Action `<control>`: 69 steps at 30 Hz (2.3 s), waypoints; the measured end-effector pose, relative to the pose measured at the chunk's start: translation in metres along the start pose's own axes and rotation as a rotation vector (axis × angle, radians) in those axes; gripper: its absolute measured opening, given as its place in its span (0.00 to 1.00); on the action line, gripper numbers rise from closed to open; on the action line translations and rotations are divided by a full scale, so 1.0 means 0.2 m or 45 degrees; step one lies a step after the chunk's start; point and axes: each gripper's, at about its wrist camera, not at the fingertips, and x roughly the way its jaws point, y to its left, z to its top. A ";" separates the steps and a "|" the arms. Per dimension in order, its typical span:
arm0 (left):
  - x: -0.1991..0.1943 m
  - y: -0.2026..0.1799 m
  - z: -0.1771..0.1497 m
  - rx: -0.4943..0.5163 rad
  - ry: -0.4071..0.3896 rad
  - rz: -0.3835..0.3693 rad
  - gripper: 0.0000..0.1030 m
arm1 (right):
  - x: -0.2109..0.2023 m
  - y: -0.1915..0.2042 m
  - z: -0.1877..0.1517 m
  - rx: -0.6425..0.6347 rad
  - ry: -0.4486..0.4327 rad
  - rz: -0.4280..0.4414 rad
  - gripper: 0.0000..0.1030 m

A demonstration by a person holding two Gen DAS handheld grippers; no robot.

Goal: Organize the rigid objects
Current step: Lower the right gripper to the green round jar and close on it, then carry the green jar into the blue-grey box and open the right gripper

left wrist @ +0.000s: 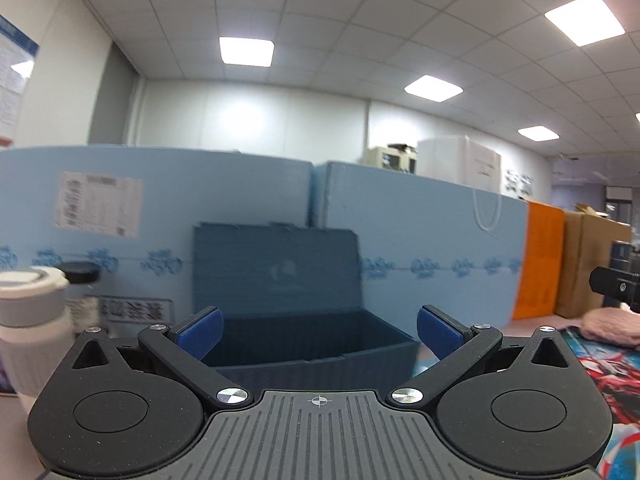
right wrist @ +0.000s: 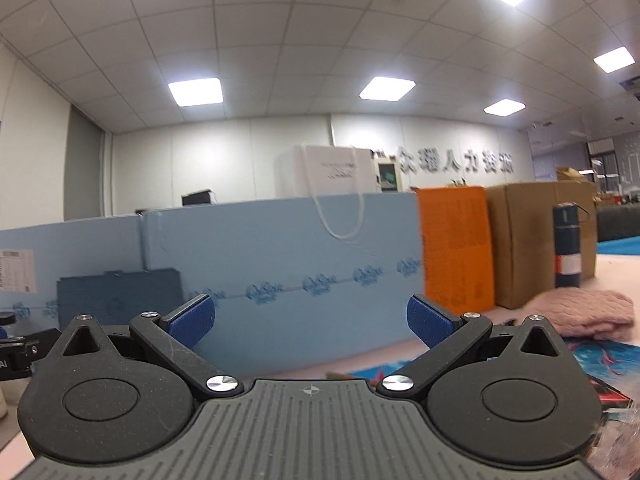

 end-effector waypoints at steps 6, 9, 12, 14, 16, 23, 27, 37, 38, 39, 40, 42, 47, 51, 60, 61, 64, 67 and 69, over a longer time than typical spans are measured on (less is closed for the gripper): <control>0.15 -0.04 -0.01 -0.122 0.208 -0.161 1.00 | 0.06 -0.10 -0.08 0.012 0.245 0.047 1.00; 0.25 -0.04 -0.01 -0.233 0.375 -0.260 1.00 | 0.12 -0.09 -0.16 0.023 0.408 0.133 1.00; 0.34 -0.01 -0.01 -0.416 0.532 -0.369 1.00 | 0.18 -0.05 -0.23 0.062 0.521 0.204 1.00; 0.37 0.01 0.00 -0.480 0.570 -0.374 1.00 | 0.24 -0.02 -0.28 0.071 0.568 0.220 0.98; 0.37 0.03 0.00 -0.493 0.561 -0.370 1.00 | 0.29 0.02 -0.32 0.055 0.611 0.212 0.93; 0.38 0.17 0.03 -0.584 0.577 -0.366 1.00 | 0.46 0.13 -0.40 0.031 0.732 0.130 0.71; 0.38 0.24 0.05 -0.632 0.556 -0.376 1.00 | 0.50 0.15 -0.43 0.022 0.759 0.086 0.58; 0.37 0.38 0.13 -0.693 0.479 -0.357 1.00 | 0.49 0.18 -0.39 0.023 0.724 0.063 0.44; 0.36 0.40 0.14 -0.690 0.450 -0.345 1.00 | 0.48 0.19 -0.36 0.015 0.694 0.073 0.44; 0.35 0.41 0.16 -0.678 0.423 -0.327 1.00 | 0.47 0.20 -0.33 0.011 0.663 0.087 0.44; 0.35 0.43 0.17 -0.664 0.397 -0.303 1.00 | 0.46 0.22 -0.29 0.013 0.628 0.107 0.44; 0.35 0.47 0.20 -0.636 0.359 -0.239 1.00 | 0.45 0.25 -0.22 0.026 0.574 0.157 0.44; 0.39 0.60 0.22 -0.662 0.388 -0.195 1.00 | 0.52 0.40 -0.04 0.052 0.477 0.326 0.44; 0.42 0.66 0.20 -0.681 0.430 -0.204 1.00 | 0.69 0.56 0.05 0.088 0.514 0.417 0.45; 0.53 0.77 0.11 -0.810 0.560 -0.174 1.00 | 1.10 0.91 -0.04 0.033 0.922 0.395 0.45; 0.54 0.78 0.10 -0.822 0.570 -0.177 1.00 | 1.13 0.96 -0.08 -0.016 0.960 0.372 0.45; 0.54 0.79 0.09 -0.832 0.574 -0.151 1.00 | 1.19 1.06 -0.17 -0.157 1.037 0.328 0.45; 0.54 0.81 0.09 -0.847 0.570 -0.139 1.00 | 1.25 1.11 -0.23 -0.232 1.103 0.282 0.45; 0.53 0.81 0.10 -0.852 0.562 -0.119 1.00 | 1.27 1.14 -0.27 -0.287 1.151 0.269 0.45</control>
